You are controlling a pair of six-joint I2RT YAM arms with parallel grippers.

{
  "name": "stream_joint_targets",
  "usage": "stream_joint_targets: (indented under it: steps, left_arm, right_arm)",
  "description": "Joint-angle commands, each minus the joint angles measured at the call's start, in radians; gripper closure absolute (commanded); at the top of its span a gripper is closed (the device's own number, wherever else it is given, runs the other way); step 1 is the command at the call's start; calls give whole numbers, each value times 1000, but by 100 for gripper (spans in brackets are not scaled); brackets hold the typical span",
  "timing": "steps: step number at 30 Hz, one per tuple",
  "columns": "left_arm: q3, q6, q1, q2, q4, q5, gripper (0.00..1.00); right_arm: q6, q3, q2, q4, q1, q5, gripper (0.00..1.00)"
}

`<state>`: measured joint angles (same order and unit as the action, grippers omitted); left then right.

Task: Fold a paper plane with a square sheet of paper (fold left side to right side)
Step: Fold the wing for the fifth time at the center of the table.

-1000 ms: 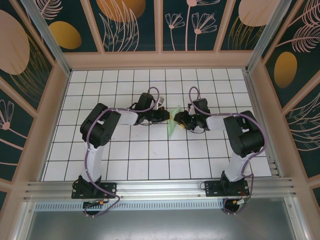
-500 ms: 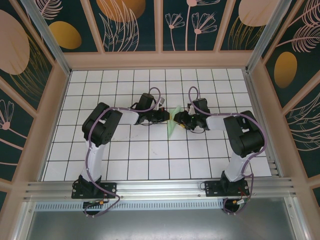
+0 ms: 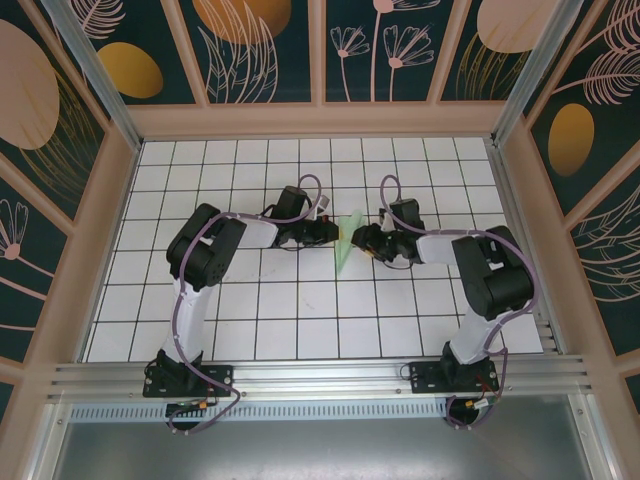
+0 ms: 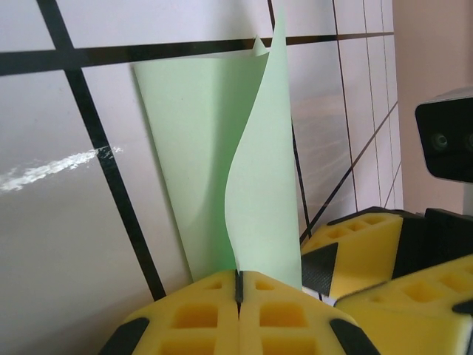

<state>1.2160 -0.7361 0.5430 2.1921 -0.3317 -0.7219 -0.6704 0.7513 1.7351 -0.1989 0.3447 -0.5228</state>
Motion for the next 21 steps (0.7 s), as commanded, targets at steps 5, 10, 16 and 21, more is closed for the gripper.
stream_joint_targets:
  steps: [5,10,16,21]
  left_arm:
    - [22,39,-16,43,27,42,100]
    - [20,43,-20,44,30,56,100]
    - [23,46,-25,46,34,67,100]
    - [26,48,-28,50,41,77,100]
  right_arm:
    - [17,1,-80,26,-46,1,57]
    - [-8,51,-76,-17,-48,-20,62]
    - [-38,115,-9,-55,-36,-33,67]
    - [-46,182,57,-68,-13,-41,68]
